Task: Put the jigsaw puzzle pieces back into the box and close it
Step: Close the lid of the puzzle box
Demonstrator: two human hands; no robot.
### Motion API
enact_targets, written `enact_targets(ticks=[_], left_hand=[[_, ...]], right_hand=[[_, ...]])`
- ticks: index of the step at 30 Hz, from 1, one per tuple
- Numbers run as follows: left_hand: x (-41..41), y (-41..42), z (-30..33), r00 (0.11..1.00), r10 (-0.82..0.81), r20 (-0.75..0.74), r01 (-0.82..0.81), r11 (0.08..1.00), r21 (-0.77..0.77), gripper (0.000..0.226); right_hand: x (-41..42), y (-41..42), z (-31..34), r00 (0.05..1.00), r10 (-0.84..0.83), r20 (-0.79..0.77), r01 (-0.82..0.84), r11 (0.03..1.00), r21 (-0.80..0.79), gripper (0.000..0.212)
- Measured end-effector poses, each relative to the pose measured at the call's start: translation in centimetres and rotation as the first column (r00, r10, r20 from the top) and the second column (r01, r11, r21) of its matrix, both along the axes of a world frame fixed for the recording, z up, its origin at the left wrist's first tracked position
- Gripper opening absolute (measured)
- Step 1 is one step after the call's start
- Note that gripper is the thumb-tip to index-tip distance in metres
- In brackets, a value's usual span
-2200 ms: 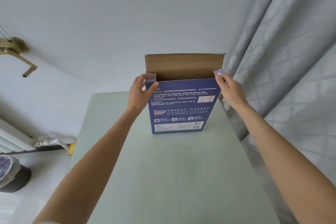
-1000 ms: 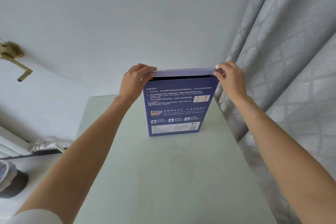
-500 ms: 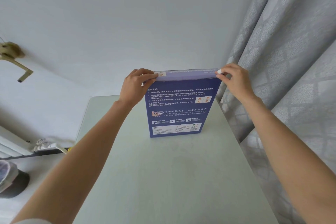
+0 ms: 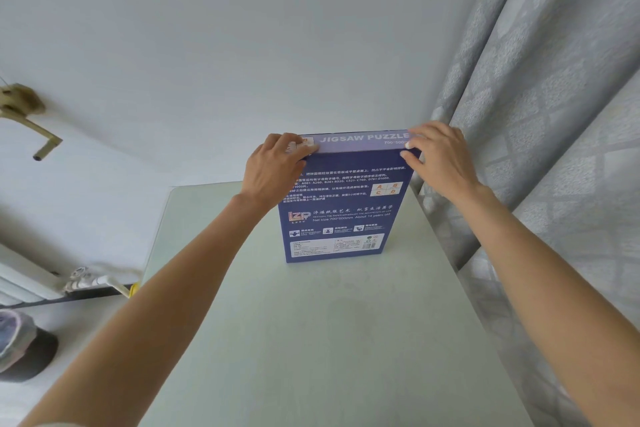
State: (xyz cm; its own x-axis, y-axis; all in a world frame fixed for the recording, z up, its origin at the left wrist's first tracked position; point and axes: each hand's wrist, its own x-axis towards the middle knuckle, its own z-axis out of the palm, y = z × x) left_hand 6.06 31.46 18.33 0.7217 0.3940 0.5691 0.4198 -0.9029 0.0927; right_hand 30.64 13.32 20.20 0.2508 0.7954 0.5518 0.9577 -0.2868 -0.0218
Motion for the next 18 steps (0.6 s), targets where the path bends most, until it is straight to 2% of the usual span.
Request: enact_targets(ticks=[2,6,9,11,13,14,16,18], left_hand=[[0.1,-0.2,-0.2,0.999,0.026,0.023,-0.025,1.0,-0.013,0.03],[0.1,-0.5,-0.4,0.999,0.021,0.04,-0.019,0.999,-0.034,0.028],[-0.3,-0.9,-0.2,0.994,0.026,0.102,0.005,0.956,-0.292,0.022],[-0.8,-1.1,-0.2,0.964,0.087,0.25,0.056,0.856,-0.514,0.024],[-1.4,-1.3,-0.4,0.93,0.222,0.293,0.066,0.683,-0.728,0.037],[-1.7,-1.4,-0.4,0.927,0.274,0.255,0.06,0.565,-0.823,0.047],[-2.5,-1.9,-0.4,0.947,0.297,0.122,0.002,0.375,-0.927,0.058],[-3.6,-3.2,-0.8,0.961,0.275,0.041,-0.048,0.308,-0.95,0.054]], right_hand=[[-0.6,0.9,0.6,0.999,0.005,-0.049,-0.008,0.998,-0.055,0.021],[-2.1,1.8,-0.1,0.963,-0.01,-0.268,-0.02,0.994,-0.108,0.026],[-2.2,1.1,-0.7,0.845,-0.035,-0.533,0.007,0.999,-0.054,0.027],[-2.3,0.5,-0.7,0.772,-0.014,-0.635,0.05,0.998,0.038,0.029],[-2.5,-0.2,-0.8,0.756,-0.038,-0.653,0.121,0.989,0.083,0.032],[-2.5,-0.6,-1.0,0.731,-0.058,-0.68,0.157,0.984,0.085,0.038],[-2.7,-1.9,-1.7,0.609,-0.099,-0.787,0.194,0.981,0.026,0.057],[-3.4,-3.7,-2.7,0.439,-0.13,-0.889,0.153,0.986,-0.069,0.061]])
